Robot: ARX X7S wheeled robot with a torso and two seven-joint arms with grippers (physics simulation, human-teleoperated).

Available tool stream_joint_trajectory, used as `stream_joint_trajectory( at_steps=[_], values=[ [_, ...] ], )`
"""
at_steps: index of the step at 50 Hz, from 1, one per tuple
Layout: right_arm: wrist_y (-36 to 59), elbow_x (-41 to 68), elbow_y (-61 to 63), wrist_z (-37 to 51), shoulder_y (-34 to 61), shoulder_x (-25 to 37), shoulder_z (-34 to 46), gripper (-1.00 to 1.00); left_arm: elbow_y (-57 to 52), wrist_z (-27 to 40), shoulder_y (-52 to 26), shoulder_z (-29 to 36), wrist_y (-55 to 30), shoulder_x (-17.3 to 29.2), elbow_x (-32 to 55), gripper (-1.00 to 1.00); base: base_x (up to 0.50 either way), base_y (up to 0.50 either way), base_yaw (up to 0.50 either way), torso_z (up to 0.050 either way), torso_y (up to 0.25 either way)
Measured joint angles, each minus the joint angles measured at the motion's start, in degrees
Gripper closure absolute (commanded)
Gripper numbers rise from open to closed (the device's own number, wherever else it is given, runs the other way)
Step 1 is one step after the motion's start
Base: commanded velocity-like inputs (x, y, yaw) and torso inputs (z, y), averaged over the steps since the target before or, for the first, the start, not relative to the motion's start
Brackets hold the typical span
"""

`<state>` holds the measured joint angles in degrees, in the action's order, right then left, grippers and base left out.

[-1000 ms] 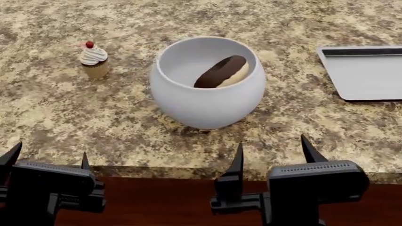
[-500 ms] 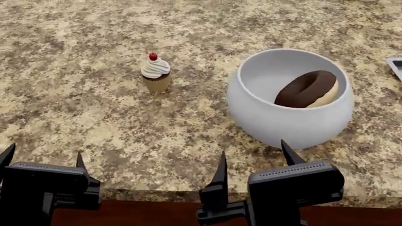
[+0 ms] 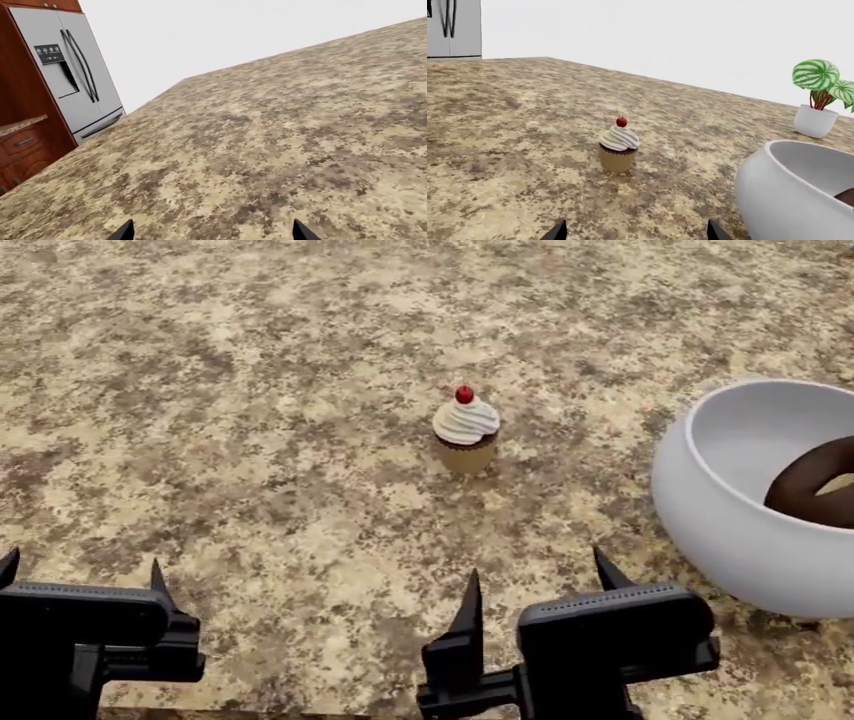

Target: Pick up the bowl with donut and place it on the tray. Pick up the cupcake and place it on the tray.

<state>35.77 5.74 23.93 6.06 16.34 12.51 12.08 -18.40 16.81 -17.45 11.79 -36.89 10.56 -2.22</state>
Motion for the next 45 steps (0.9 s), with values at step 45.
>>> stream_joint_trajectory(
  at_steps=[45],
  values=[
    [8.77,3.04,8.17,2.15,-0.28,0.33,-2.68,-1.00,5.89,-2.27,-8.74,-1.62,-11.92,-1.37,7.62,-1.00,-0.08,0.01,-0.46,0.000,0.000]
  ],
)
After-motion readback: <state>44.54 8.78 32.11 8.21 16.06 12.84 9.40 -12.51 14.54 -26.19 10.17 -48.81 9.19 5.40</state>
